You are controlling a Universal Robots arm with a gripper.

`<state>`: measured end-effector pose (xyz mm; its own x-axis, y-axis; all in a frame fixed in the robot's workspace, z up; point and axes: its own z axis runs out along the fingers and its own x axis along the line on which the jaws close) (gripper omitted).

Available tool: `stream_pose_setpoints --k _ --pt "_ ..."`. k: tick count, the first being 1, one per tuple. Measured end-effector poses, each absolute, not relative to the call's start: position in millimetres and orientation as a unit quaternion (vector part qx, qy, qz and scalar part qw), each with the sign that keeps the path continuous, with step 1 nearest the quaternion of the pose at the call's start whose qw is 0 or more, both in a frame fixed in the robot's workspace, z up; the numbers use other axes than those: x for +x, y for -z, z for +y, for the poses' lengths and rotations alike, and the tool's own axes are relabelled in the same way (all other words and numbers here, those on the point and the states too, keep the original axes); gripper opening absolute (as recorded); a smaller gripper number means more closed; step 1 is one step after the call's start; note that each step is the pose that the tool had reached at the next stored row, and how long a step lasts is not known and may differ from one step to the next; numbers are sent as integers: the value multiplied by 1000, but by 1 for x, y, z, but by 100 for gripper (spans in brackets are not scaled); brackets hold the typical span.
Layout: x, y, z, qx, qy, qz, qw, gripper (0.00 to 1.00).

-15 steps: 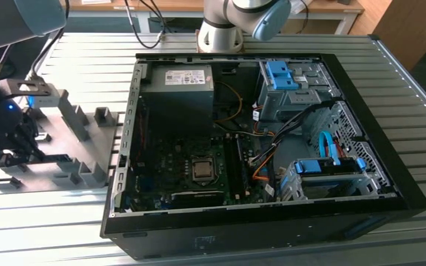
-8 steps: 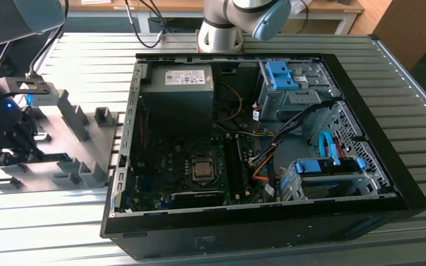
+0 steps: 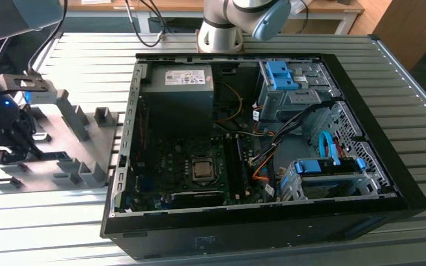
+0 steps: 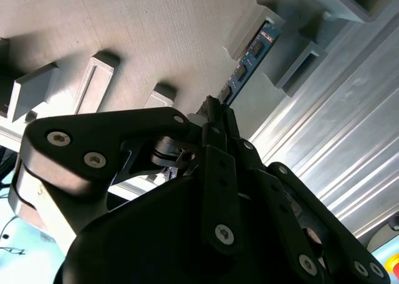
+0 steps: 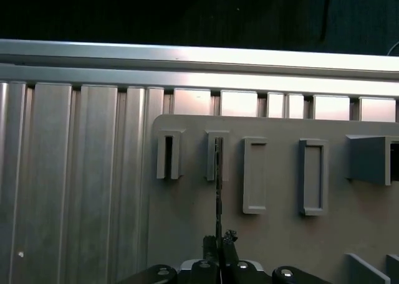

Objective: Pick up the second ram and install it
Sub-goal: 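Pick up the second ram and move it above second insertion slot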

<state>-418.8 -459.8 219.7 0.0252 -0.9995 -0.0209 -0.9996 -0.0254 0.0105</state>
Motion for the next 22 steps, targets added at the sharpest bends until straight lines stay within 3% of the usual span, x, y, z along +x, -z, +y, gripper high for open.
stream_pose_setpoints --k 22 --pt "-419 -242 -460 -716 -11 698 4 14"
